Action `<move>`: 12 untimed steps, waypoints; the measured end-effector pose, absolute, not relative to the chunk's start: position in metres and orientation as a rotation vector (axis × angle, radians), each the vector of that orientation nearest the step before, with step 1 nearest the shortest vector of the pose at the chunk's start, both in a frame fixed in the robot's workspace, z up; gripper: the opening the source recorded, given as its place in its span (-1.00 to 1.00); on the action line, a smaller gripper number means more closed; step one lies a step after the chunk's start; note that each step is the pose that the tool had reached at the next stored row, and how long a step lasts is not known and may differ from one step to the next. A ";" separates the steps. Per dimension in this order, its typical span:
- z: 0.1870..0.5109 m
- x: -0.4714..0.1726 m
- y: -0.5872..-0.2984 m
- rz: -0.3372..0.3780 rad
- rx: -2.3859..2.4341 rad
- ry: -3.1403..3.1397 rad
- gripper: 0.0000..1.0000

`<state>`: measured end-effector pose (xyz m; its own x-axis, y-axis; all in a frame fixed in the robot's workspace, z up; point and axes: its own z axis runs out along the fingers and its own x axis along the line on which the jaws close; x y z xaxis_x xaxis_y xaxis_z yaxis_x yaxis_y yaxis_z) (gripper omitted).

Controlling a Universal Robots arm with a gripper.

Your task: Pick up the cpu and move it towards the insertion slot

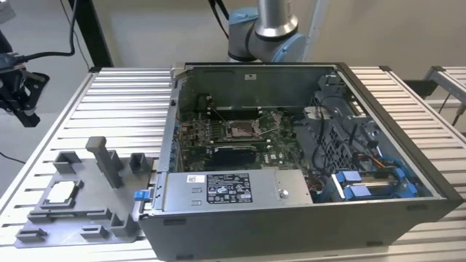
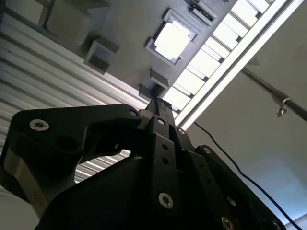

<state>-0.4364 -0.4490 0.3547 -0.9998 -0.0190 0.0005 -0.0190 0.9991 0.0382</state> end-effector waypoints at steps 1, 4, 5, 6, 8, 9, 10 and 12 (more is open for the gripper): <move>0.355 -0.436 -0.449 -0.060 0.030 -3.140 -1.00; 0.355 -0.436 -0.449 -0.060 0.030 -3.140 -1.00; 0.355 -0.436 -0.449 -0.060 0.030 -3.140 -1.00; 0.355 -0.436 -0.449 -0.060 0.030 -3.140 -1.00; 0.355 -0.436 -0.449 -0.060 0.030 -3.140 -1.00; 0.355 -0.436 -0.449 -0.060 0.030 -3.140 1.00; 0.355 -0.436 -0.449 -0.060 0.030 -3.140 1.00; 0.355 -0.436 -0.449 -0.060 0.030 -3.140 1.00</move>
